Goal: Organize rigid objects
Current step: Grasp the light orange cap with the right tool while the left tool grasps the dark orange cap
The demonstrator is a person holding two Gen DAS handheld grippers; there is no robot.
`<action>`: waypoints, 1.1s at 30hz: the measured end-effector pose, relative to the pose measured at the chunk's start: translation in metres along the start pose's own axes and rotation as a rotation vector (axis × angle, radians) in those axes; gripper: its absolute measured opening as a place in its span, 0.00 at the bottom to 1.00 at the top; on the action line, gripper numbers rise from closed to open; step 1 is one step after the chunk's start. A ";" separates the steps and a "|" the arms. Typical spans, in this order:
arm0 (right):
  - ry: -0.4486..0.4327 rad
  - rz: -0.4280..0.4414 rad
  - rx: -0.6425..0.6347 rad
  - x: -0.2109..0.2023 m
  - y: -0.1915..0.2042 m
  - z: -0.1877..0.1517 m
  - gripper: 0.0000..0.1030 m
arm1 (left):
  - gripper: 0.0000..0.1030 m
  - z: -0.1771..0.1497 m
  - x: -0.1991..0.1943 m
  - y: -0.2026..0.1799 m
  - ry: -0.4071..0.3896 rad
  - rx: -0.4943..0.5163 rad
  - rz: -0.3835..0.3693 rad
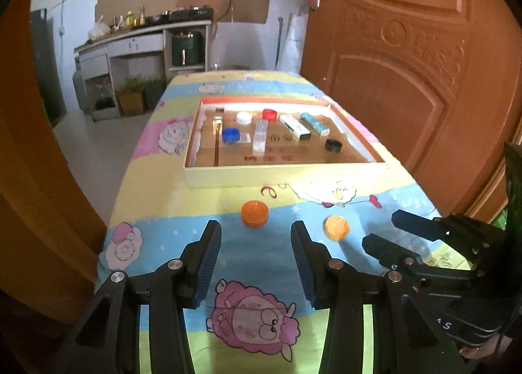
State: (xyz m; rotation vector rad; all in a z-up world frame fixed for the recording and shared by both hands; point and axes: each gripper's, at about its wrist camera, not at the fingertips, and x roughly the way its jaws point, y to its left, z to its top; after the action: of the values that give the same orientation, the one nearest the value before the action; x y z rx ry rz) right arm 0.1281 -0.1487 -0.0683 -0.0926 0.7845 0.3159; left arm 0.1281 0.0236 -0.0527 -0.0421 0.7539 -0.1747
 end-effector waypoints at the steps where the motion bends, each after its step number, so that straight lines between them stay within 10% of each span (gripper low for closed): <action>1: 0.009 -0.001 0.000 0.005 0.000 -0.001 0.45 | 0.45 -0.001 0.006 0.002 0.013 -0.004 -0.004; 33: 0.116 -0.056 -0.013 0.067 0.001 0.007 0.45 | 0.44 0.012 0.113 0.001 0.148 0.066 0.006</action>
State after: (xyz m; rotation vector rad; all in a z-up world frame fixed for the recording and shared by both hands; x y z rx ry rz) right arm 0.1770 -0.1300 -0.1110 -0.1456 0.8937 0.2637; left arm 0.2170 0.0051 -0.1206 0.0360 0.8950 -0.1983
